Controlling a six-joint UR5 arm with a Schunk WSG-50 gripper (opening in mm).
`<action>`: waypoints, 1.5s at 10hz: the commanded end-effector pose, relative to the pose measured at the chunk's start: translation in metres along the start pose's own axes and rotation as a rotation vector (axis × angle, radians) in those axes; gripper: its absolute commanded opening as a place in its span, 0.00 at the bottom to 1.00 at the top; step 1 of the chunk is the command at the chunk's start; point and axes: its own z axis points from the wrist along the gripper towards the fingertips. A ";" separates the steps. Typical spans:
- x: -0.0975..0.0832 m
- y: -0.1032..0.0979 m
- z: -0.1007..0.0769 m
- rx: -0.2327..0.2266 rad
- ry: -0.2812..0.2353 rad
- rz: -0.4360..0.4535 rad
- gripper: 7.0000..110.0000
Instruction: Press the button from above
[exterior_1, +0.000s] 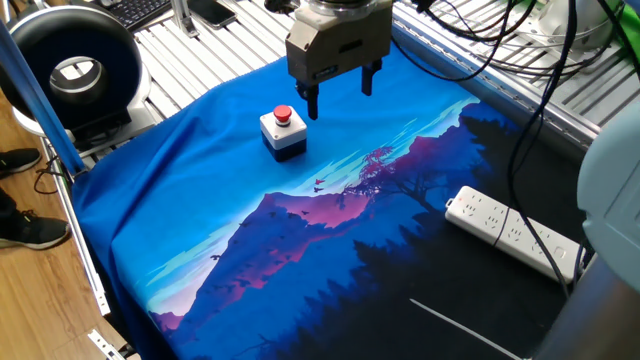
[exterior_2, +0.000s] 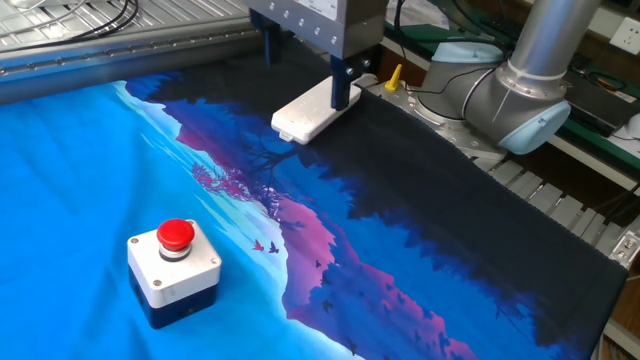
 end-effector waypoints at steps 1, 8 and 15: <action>-0.002 0.006 0.001 -0.019 0.002 -0.009 0.00; -0.008 0.003 0.002 0.004 -0.017 -0.042 0.00; -0.004 -0.003 -0.004 0.036 -0.026 -0.022 0.00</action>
